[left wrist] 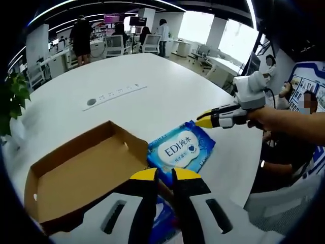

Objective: Operate the shoe box by opening the lid, removing the specified soft item, and placing it in the target area until the item is outside and the box remains undamaged.

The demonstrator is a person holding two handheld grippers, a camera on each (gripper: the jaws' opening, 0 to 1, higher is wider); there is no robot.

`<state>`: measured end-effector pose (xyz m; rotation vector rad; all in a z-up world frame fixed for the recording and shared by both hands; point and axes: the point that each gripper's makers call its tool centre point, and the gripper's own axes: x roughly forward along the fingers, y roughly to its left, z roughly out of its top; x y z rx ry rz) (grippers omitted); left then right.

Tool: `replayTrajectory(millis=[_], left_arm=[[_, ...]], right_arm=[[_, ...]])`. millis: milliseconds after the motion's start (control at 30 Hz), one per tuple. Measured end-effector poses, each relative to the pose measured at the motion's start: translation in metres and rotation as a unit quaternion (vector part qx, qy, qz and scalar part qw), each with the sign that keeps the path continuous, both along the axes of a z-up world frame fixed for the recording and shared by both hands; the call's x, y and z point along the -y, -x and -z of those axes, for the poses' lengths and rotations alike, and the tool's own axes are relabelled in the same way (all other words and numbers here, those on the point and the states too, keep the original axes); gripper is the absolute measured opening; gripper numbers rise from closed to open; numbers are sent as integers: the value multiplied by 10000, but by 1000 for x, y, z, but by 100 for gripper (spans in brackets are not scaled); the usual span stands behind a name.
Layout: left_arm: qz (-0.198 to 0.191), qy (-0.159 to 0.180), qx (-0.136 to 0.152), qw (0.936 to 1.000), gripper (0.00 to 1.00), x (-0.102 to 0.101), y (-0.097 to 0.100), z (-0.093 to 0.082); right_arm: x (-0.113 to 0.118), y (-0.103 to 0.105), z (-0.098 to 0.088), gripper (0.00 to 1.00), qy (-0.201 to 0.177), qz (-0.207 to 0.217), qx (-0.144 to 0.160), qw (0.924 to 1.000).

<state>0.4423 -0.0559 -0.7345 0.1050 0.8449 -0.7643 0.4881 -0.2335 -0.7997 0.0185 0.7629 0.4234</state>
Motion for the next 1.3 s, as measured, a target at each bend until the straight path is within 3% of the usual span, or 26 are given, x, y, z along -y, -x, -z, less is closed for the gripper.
replayTrajectory(millis=[267, 567, 1033, 1300], left_arm=[[-90, 17, 39, 10000, 10, -17, 4, -3], [-185, -86, 127, 9997, 12, -44, 6, -2], [-157, -492, 154, 9985, 17, -92, 7, 19], [68, -657, 150, 9977, 22, -102, 13, 30]], right_arm=[[-3, 6, -12, 14, 102, -191, 101, 9997], [-23, 15, -29, 20, 277, -676, 281, 9969], [-82, 36, -58, 24, 219, -1605, 551, 9853], [-120, 47, -65, 24, 246, -2108, 690, 9748]])
